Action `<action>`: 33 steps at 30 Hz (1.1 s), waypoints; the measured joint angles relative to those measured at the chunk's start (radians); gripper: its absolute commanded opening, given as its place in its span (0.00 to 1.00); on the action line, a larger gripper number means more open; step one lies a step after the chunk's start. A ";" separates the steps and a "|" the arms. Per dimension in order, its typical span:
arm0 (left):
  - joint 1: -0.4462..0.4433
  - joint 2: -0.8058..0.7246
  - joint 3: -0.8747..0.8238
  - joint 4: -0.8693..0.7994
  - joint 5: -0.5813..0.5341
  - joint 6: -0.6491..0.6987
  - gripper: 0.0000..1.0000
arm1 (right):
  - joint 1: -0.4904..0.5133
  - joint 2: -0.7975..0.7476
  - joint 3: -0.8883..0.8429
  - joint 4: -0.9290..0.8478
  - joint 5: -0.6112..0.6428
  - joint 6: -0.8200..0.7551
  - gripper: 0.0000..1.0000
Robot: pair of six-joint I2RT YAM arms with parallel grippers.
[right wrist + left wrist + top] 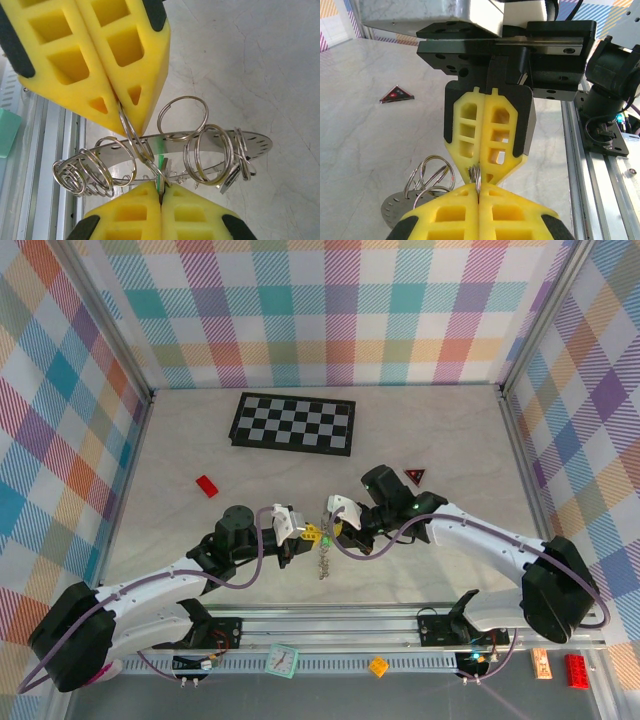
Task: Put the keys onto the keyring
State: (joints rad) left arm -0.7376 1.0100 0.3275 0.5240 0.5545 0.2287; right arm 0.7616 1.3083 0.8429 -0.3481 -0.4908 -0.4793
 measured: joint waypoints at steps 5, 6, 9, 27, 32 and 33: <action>0.000 0.005 0.000 0.001 -0.001 0.000 0.00 | 0.000 -0.006 -0.007 0.001 0.000 -0.002 0.20; 0.000 0.005 0.000 0.002 -0.001 0.000 0.00 | 0.000 -0.016 -0.017 0.007 0.000 0.000 0.21; 0.000 0.005 0.000 0.002 -0.001 0.003 0.00 | -0.005 -0.070 -0.050 0.018 -0.009 0.008 0.23; 0.000 0.010 0.000 0.007 0.033 0.015 0.00 | -0.010 -0.092 -0.083 0.185 -0.090 0.054 0.24; 0.000 0.011 0.000 0.008 0.039 0.015 0.00 | -0.010 -0.070 -0.083 0.194 -0.103 0.061 0.17; 0.000 0.011 -0.001 0.011 0.040 0.015 0.00 | -0.010 -0.069 -0.083 0.198 -0.106 0.062 0.15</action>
State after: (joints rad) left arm -0.7376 1.0210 0.3264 0.5350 0.5941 0.2436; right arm 0.7517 1.2396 0.7597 -0.1501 -0.5968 -0.4171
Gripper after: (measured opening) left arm 0.043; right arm 0.179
